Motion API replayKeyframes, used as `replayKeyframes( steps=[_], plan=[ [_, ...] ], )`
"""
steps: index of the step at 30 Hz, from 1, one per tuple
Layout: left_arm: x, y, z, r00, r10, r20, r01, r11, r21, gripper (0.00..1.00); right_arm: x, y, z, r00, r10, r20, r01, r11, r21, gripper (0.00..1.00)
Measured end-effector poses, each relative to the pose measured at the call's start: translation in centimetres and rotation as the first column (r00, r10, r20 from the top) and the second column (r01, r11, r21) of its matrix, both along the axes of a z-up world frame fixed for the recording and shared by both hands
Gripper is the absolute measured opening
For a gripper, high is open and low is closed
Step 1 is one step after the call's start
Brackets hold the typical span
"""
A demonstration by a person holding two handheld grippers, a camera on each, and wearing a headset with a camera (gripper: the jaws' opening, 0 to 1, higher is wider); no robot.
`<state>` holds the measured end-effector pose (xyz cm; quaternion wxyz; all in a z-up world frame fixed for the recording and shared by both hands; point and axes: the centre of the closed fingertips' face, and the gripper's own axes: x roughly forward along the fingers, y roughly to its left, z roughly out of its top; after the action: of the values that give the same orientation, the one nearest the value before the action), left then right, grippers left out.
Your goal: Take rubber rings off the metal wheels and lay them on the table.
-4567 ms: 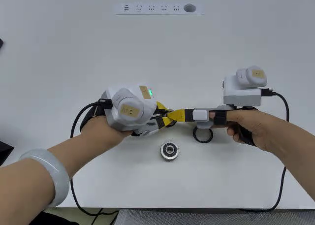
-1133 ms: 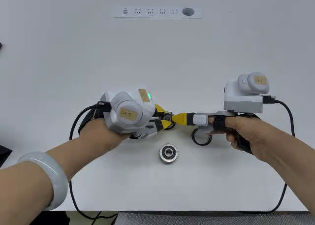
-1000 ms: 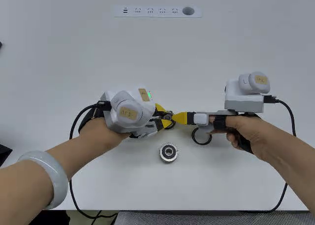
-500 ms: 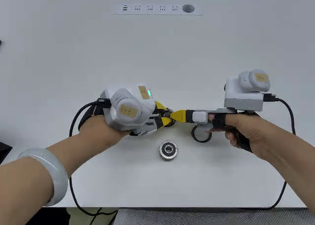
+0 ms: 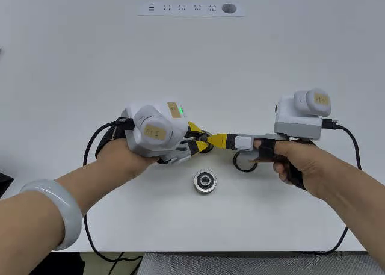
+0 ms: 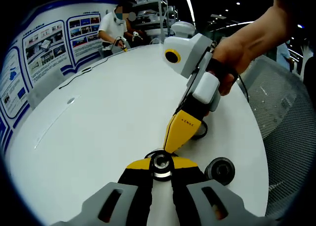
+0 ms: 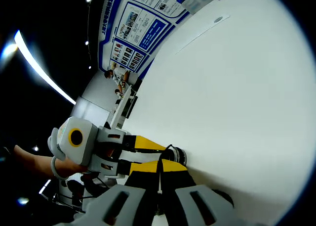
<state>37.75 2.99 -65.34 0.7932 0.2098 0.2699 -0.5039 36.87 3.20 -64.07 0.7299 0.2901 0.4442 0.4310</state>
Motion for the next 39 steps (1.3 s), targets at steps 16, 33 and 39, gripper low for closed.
replayKeyframes(
  steps=[16,33,39],
  plan=[
    [0.1,1.2,1.2,0.999,0.027,0.037,-0.026,0.999,-0.031,0.23,0.0,-0.3,0.1,1.0,-0.006,0.008,0.006,1.0,-0.009,0.01],
    [-1.1,3.9,0.8,0.998,0.06,0.031,-0.06,0.998,-0.01,0.29,-0.5,0.7,2.0,1.0,-0.006,0.019,0.006,0.999,0.039,0.02],
    [-1.5,4.9,0.6,0.996,0.084,0.022,-0.084,0.996,-0.013,0.36,-1.1,0.5,2.9,1.0,-0.014,0.026,0.012,0.998,0.059,0.02]
  ],
)
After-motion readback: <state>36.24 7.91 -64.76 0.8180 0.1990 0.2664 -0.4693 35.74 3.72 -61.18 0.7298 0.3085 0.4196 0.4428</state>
